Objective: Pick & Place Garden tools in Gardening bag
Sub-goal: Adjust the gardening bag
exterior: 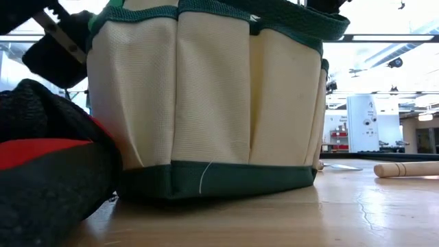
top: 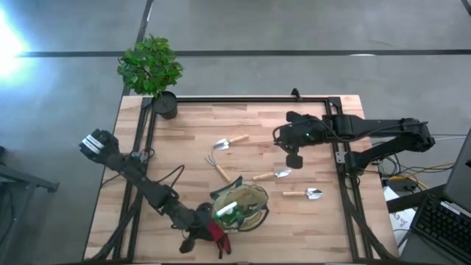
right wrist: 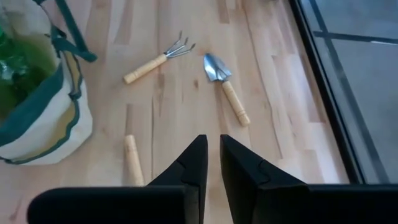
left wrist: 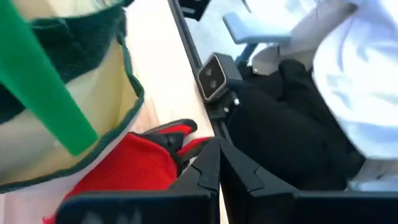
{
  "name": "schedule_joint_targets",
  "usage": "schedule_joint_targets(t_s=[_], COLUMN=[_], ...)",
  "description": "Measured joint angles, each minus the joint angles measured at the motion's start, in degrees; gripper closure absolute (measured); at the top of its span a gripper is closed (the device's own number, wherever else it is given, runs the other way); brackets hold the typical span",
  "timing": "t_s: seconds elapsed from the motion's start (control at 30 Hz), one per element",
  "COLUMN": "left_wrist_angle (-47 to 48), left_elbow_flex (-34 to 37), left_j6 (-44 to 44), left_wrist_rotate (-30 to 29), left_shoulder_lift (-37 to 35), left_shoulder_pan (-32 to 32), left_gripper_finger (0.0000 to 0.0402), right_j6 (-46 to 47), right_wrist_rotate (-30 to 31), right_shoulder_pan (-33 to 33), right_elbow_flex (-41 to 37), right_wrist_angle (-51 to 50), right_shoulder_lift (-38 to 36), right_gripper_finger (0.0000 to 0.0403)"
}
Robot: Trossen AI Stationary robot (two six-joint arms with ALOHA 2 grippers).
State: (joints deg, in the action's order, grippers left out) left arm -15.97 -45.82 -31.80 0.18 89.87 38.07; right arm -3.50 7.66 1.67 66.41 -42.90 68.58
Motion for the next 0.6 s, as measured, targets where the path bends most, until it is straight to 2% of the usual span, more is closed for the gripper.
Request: schedule_joint_targets(t_s=[0.17,0.4,0.6], left_wrist_angle=[-0.4,-12.6,-12.5], left_elbow_flex=[0.1,0.1,0.7], left_j6=[5.7,12.1,12.1], left_wrist_rotate=[0.1,0.1,-0.1], left_shoulder_lift=[2.6,8.2,8.5], left_shoulder_pan=[-0.7,-2.5,-4.6], left_gripper_finger=[0.0399,0.04,0.04], right_j6=[-0.3,-1.0,-1.0], right_wrist_rotate=[-0.1,0.0,0.0], right_shoulder_pan=[1.2,2.1,2.1], right_elbow_flex=[0.0,0.0,-0.1], right_wrist_angle=[0.3,0.3,0.3], right_shoulder_lift=[0.0,0.0,0.0], right_gripper_finger=[0.0369,0.0369,0.0369])
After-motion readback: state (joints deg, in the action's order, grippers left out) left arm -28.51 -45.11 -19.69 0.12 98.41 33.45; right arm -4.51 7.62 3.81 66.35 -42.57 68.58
